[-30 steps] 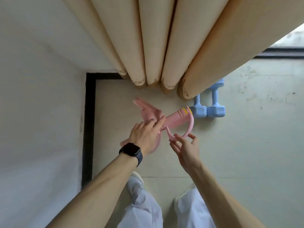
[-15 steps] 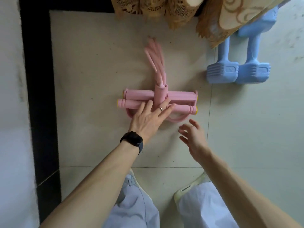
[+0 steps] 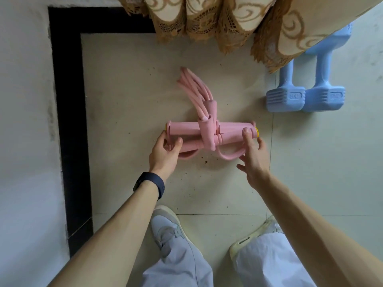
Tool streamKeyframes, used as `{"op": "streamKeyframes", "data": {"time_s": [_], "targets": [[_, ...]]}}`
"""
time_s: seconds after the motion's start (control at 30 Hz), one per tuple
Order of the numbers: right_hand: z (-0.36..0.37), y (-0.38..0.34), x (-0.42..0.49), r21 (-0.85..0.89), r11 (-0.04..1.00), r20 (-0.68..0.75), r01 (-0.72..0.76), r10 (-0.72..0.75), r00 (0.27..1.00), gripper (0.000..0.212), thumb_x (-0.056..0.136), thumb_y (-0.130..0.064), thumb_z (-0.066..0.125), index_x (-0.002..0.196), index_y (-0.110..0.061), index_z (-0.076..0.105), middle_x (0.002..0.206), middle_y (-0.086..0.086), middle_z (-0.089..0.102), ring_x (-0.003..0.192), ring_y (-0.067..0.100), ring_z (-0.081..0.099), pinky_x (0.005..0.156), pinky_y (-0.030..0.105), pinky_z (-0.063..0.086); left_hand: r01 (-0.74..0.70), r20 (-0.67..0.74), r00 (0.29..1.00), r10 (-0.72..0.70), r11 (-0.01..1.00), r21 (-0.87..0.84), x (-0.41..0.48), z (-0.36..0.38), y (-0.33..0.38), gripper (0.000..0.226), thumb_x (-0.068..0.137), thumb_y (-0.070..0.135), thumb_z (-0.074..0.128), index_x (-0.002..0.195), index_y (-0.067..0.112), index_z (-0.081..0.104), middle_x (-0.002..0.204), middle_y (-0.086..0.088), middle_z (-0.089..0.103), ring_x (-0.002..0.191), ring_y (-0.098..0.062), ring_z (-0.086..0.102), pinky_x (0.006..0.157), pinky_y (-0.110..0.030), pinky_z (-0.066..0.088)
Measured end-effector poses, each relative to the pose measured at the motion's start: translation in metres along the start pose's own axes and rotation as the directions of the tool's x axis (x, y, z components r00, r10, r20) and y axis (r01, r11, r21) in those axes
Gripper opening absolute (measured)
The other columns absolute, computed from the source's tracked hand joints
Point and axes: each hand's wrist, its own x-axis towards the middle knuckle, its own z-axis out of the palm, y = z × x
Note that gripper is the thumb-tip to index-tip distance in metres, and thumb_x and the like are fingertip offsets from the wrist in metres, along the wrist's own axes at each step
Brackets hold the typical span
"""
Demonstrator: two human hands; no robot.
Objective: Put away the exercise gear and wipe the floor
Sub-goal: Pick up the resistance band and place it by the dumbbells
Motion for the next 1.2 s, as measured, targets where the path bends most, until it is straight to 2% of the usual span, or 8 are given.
{"op": "streamKeyframes", "data": {"time_s": [0.2,0.37,0.47,0.6,0.73,0.87,1.1,1.2], "targets": [[0.004,0.006,0.015,0.028,0.998,-0.054,0.048,-0.046,0.997,0.026,0.089,-0.042,0.050,0.103,-0.020,0.054,0.106,0.010,0.063,0.088,0.022,0.061,0.083,0.049,0.056,0.071,-0.058,0.995,-0.078,0.991,-0.115,0.001,0.003,-0.011,0.079,0.084,0.028,0.077,0.151,0.024,0.034,0.142,-0.002,0.052,0.129,-0.020,0.052,0.105,-0.030,0.038],[-0.004,0.033,0.018,-0.024,0.989,-0.043,0.145,-0.146,0.988,0.042,0.083,-0.059,0.054,0.093,-0.019,0.056,0.090,-0.007,0.061,0.085,0.010,0.056,0.089,0.040,0.049,-0.054,-0.129,0.990,0.058,0.998,0.036,-0.007,0.010,-0.011,0.059,0.092,0.024,0.068,0.146,0.025,0.043,0.111,0.010,0.059,0.104,-0.012,0.062,0.088,-0.020,0.041],[-0.006,0.032,0.016,0.097,0.988,-0.012,0.124,-0.123,0.992,0.057,0.084,-0.056,0.067,0.133,-0.031,0.054,0.114,-0.009,0.066,0.107,0.013,0.063,0.098,0.038,0.046,-0.024,-0.113,0.993,0.025,1.000,0.011,-0.004,0.009,-0.005,0.056,0.091,0.028,0.068,0.142,0.025,0.047,0.117,0.008,0.059,0.101,-0.012,0.054,0.086,-0.021,0.037],[-0.006,0.028,0.011,0.129,0.983,0.097,0.134,-0.147,0.984,0.037,0.096,-0.038,0.064,0.131,-0.036,0.054,0.122,-0.003,0.066,0.116,0.024,0.063,0.088,0.046,0.051,-0.042,-0.081,0.996,0.048,0.996,0.078,0.003,0.001,-0.004,0.053,0.092,0.028,0.068,0.141,0.024,0.048,0.119,0.010,0.055,0.099,-0.010,0.050,0.085,-0.019,0.035],[-0.007,0.025,0.010,0.096,0.972,0.083,0.213,-0.221,0.972,0.030,0.095,-0.038,0.064,0.124,-0.036,0.059,0.105,-0.006,0.069,0.087,0.016,0.061,0.077,0.040,0.051,-0.037,-0.072,0.997,0.041,0.997,0.065,0.005,-0.008,0.003,0.055,0.088,0.030,0.073,0.138,0.029,0.052,0.129,0.006,0.058,0.111,-0.016,0.052,0.095,-0.028,0.040],[-0.002,-0.007,0.014,0.121,0.957,0.071,0.263,-0.272,0.960,0.021,0.093,-0.037,0.067,0.114,-0.037,0.063,0.098,-0.010,0.066,0.088,0.009,0.060,0.086,0.036,0.050,-0.042,-0.036,0.998,0.043,0.999,0.030,0.009,-0.017,0.028,0.060,0.082,0.036,0.076,0.138,0.033,0.052,0.131,0.006,0.060,0.118,-0.021,0.057,0.105,-0.043,0.046],[0.019,-0.083,0.050,-0.105,0.937,-0.065,0.334,-0.342,0.937,0.047,0.080,-0.061,0.066,0.115,-0.031,0.064,0.106,-0.010,0.070,0.098,0.015,0.065,0.093,0.035,0.053,-0.144,0.019,0.989,0.144,0.988,0.049,0.062,-0.015,0.098,0.039,0.070,0.041,0.077,0.107,0.042,0.063,0.113,0.010,0.068,0.106,-0.020,0.065,0.098,-0.045,0.052],[0.020,-0.099,0.070,-0.231,0.918,-0.046,0.323,-0.342,0.939,0.043,0.091,-0.056,0.059,0.122,-0.026,0.056,0.112,-0.004,0.066,0.099,0.017,0.061,0.087,0.031,0.050,-0.210,0.035,0.978,0.208,0.970,0.123,0.079,-0.002,0.110,0.047,0.087,0.034,0.073,0.130,0.031,0.056,0.116,0.013,0.060,0.105,-0.014,0.058,0.099,-0.032,0.047]]}}
